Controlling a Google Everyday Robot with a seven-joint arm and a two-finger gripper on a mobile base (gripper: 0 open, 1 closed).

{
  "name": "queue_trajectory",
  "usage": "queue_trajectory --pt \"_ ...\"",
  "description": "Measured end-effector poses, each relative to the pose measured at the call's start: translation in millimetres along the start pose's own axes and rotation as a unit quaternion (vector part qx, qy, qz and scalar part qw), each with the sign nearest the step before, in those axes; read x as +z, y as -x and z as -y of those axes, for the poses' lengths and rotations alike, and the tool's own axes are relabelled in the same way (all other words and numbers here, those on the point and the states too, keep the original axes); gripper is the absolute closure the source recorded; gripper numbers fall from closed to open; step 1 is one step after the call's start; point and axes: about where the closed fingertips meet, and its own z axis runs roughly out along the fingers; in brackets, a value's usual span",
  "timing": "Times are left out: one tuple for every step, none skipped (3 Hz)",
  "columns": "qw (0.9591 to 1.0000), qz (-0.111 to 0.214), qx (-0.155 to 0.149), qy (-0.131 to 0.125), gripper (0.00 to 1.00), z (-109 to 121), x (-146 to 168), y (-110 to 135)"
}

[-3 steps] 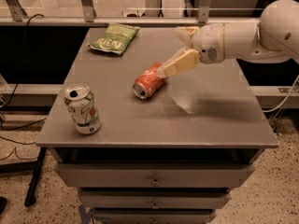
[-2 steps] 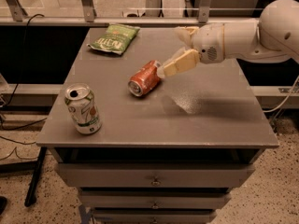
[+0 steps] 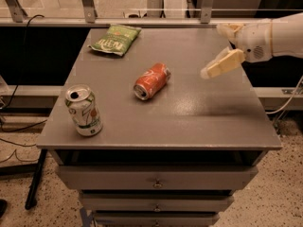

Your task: Knock coke can over

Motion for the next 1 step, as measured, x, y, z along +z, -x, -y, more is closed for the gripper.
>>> queue_trajectory --pt "1.0 -0.005 -0.001 -0.006 0.0 4.5 -6.1 -3.3"
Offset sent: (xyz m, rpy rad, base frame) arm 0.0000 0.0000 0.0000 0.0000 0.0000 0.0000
